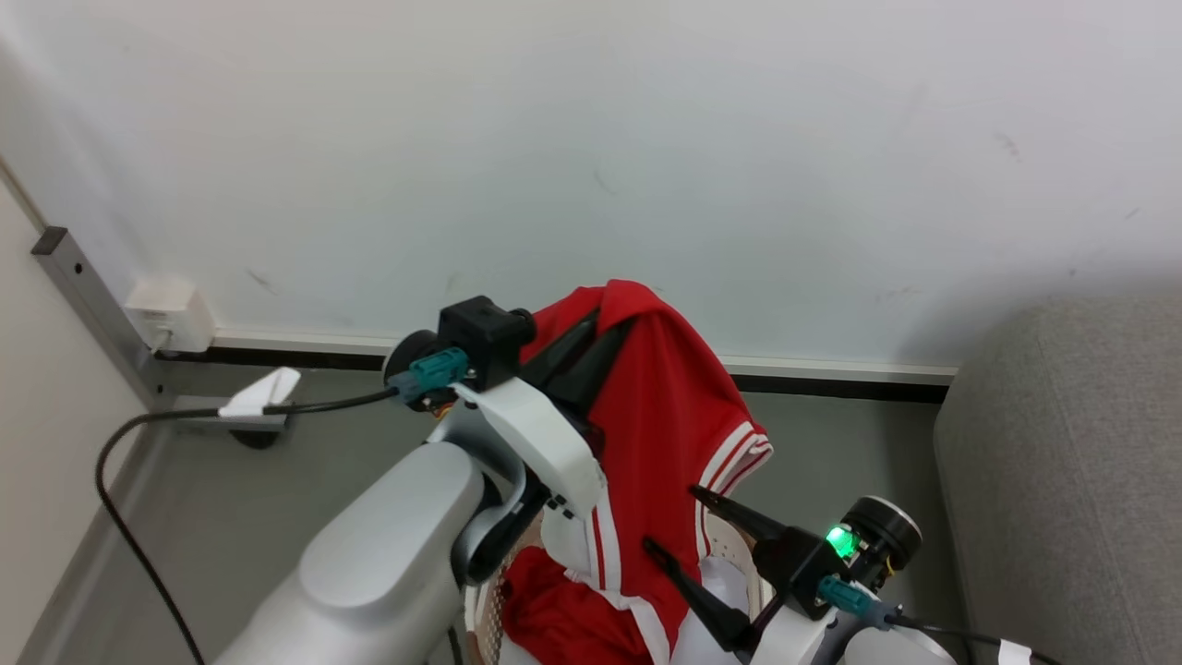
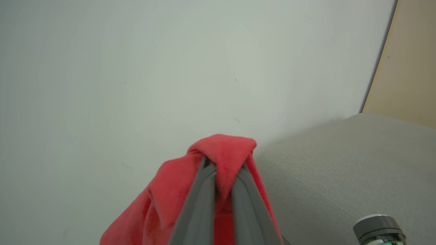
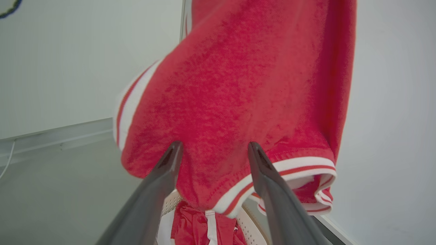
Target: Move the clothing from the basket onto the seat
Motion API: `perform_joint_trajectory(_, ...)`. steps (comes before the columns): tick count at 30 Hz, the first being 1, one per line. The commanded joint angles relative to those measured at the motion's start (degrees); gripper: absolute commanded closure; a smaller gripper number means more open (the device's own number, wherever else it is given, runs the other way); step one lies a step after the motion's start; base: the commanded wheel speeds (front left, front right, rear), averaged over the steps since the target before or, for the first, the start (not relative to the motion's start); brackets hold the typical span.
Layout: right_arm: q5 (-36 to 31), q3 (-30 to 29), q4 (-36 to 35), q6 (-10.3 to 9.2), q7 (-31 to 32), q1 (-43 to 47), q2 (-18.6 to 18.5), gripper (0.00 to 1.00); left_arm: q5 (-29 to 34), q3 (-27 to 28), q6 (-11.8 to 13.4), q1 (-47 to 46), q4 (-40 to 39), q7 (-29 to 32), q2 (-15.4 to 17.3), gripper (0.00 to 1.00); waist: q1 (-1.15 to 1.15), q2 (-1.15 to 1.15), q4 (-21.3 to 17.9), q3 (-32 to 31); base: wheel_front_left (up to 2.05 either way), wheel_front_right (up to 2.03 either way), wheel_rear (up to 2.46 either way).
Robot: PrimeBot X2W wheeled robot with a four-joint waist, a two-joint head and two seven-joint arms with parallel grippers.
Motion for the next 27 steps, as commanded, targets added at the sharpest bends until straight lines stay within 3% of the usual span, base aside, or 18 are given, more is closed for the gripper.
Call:
perform_joint_trajectory(1, 0.2, 0.1, 1.7, -0.14, 0.0, -1.5, 0.0, 0.00, -0.5, -0.6, -0.3, -0.6, -0.1, 0.0, -0.7, 1.00, -0.01, 0.00, 1.1, 0.2, 0.00, 0.00, 0.00)
perform_joint_trajectory(11, 3.3, -2.7, 8.2, -0.14, 0.0, -6.6, 2.6, 0.00, -0.2, -5.0, -2.1, -1.0, -0.5, 0.8, -4.9, 1.00, -0.01, 0.00, 5.8, 0.8, 0.00, 0.00, 0.00)
perform_joint_trajectory(20, 7.0, -3.6, 11.3, -0.14, 0.0, -9.3, 3.8, 0.00, -0.9, -7.8, -2.9, -0.3, -0.4, 1.0, -6.5, 1.00, -0.01, 0.00, 8.1, 1.0, 0.00, 0.00, 0.00)
perform_joint_trajectory(21, 7.4, -3.9, 11.6, -0.14, 0.0, -9.4, 3.9, 0.18, -1.0, -8.0, -2.9, -0.2, -0.3, 1.0, -6.5, 1.00, -0.01, 0.00, 8.3, 1.0, 0.00, 0.00, 0.00)
perform_joint_trajectory(22, 7.8, -4.2, 11.7, -0.14, 0.0, -9.7, 3.9, 0.54, -1.1, -8.1, -3.0, -0.2, -0.3, 1.0, -6.6, 1.00, -0.01, 0.00, 8.4, 1.0, 0.00, 0.00, 0.00)
perform_joint_trajectory(23, 8.0, -4.2, 11.8, -0.14, 0.0, -9.9, 3.9, 0.74, -1.3, -8.2, -3.0, -0.2, -0.2, 1.0, -6.6, 1.00, -0.01, 0.00, 8.4, 1.1, 0.00, 0.00, 0.00)
perform_joint_trajectory(24, 8.1, -4.3, 11.8, -0.14, 0.0, -10.0, 4.0, 1.00, -1.3, -8.2, -3.0, -0.2, -0.1, 0.9, -6.6, 1.00, -0.01, 0.00, 8.5, 1.1, 0.00, 0.00, 0.00)
perform_joint_trajectory(27, 8.6, -4.0, 11.5, -0.14, 0.0, -9.7, 4.1, 1.00, -1.6, -8.1, -2.8, -0.1, 0.2, 0.8, -6.3, 1.00, -0.01, 0.00, 8.4, 1.0, 0.00, 0.00, 0.00)
